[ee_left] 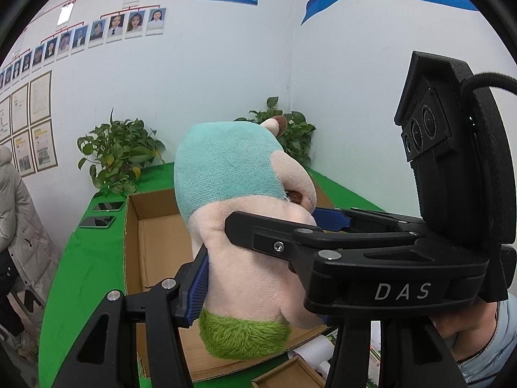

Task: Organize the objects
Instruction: 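Carry the plush pig with both grippers over the large cardboard box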

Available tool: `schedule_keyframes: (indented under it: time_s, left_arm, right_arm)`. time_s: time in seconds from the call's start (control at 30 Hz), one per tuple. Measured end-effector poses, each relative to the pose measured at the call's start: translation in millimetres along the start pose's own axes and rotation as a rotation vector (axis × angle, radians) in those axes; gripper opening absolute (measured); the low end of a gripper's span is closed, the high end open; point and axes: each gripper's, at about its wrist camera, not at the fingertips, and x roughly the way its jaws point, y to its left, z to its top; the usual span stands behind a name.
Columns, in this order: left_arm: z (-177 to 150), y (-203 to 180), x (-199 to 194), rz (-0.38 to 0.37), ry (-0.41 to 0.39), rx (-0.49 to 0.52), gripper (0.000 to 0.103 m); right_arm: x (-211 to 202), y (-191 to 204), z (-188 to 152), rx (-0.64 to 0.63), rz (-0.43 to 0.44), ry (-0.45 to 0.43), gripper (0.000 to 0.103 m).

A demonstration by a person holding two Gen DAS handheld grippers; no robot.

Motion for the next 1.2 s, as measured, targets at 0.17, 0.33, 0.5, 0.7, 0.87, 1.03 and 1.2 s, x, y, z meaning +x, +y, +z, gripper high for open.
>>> schedule_keyframes:
  time_s: [0.17, 0.33, 0.5, 0.7, 0.87, 1.03, 1.2]
  left_arm:
    - [-20.9, 10.1, 22.7, -0.012, 0.033, -0.027, 0.051]
    - [-41.6, 21.5, 41.9, -0.012, 0.067, -0.053, 0.051]
    - [-59.5, 34.1, 51.2, 0.003, 0.094, -0.070, 0.051]
    - [-84.5, 57.3, 52.4, 0.031, 0.128, -0.112, 0.051]
    - [-114.6, 78.0, 46.4, 0.045, 0.153, -0.159, 0.051]
    - [-140.0, 98.0, 48.9, 0.058, 0.181, -0.189, 0.051]
    - [-154.0, 117.4, 51.3, 0.060, 0.189, -0.206, 0.051]
  right_arm:
    - [12.7, -10.1, -7.3, 0.018, -0.005, 0.039, 0.073]
    - [23.8, -17.0, -13.9, 0.030, -0.002, 0.080, 0.073]
    - [34.7, -20.8, -20.9, 0.047, 0.014, 0.115, 0.073]
    - [50.2, -18.0, -30.6, 0.066, 0.049, 0.164, 0.073]
    - [64.6, -9.1, -42.6, 0.074, 0.094, 0.216, 0.073]
    - [80.4, -8.3, -56.4, 0.090, 0.101, 0.262, 0.073]
    - [93.0, -5.9, -58.5, 0.085, 0.113, 0.276, 0.073]
